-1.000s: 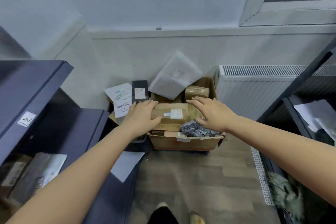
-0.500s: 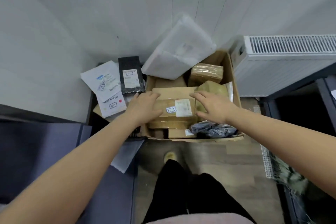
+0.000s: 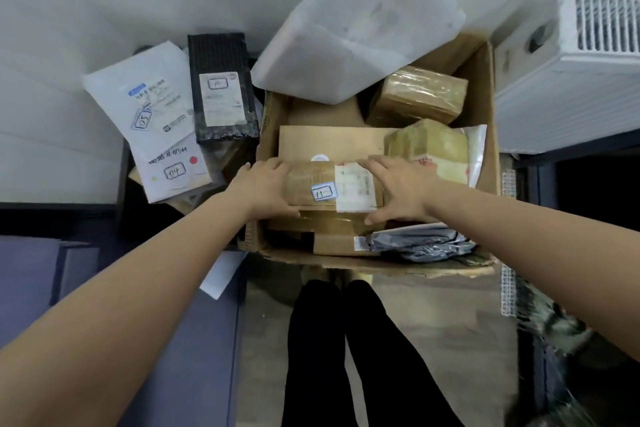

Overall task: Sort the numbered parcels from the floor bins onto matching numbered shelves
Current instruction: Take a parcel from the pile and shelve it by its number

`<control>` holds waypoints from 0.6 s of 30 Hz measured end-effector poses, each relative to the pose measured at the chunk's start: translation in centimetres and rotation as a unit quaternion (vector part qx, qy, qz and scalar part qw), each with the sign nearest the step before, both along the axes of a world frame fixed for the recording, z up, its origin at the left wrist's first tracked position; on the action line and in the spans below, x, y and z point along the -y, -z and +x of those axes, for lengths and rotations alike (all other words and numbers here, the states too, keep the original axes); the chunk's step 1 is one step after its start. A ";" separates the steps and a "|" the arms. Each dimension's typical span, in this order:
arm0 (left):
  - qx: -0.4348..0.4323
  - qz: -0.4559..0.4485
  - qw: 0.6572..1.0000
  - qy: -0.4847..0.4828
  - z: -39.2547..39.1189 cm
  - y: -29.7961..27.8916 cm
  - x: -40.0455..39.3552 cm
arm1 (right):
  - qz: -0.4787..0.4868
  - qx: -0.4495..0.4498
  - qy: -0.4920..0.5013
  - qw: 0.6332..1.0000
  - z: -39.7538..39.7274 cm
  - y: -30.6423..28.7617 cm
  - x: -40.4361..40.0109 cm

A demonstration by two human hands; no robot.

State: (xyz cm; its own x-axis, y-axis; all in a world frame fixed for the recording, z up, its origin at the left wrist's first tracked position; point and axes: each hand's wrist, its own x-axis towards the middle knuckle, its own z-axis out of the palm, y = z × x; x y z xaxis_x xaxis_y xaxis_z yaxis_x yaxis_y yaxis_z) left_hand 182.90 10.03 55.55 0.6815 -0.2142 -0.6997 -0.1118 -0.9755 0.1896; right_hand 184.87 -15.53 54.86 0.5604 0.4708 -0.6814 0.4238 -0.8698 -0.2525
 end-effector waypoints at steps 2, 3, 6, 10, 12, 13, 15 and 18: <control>-0.016 0.018 1.000 0.016 0.7 1.9 -0.3 | -0.023 -0.013 -0.010 1.000 0.5 1.5 0.2; -0.024 0.024 0.999 0.024 0.9 2.8 -0.4 | -0.029 -0.021 -0.011 0.999 0.8 2.3 0.2; -0.042 0.027 0.998 0.039 1.4 5.1 -0.6 | -0.040 -0.052 -0.012 0.998 1.4 4.8 0.5; -0.053 0.069 0.992 0.089 1.7 7.3 -0.7 | -0.043 -0.097 -0.005 0.994 1.7 7.2 0.7; -0.032 0.103 0.984 0.140 1.5 8.0 -0.7 | -0.027 -0.105 0.005 0.994 1.8 8.0 0.7; -0.020 0.110 0.982 0.153 1.5 8.3 -0.7 | -0.017 -0.101 0.008 0.995 1.9 8.3 0.7; 0.001 0.110 0.982 0.156 1.4 8.8 -0.8 | -0.004 -0.086 0.007 0.996 1.9 8.6 0.5; 0.011 0.092 0.986 0.141 1.4 8.7 -0.6 | 0.002 -0.071 -0.006 0.997 1.8 8.4 0.3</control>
State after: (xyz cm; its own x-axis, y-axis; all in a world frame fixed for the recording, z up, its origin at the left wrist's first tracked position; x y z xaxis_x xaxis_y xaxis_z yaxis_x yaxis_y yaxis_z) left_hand 184.33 10.62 46.80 0.6277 -0.2687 -0.7306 -0.3859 -0.9225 0.0077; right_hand 186.69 -15.83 46.49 0.4538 0.4795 -0.7511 0.3935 -0.8641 -0.3139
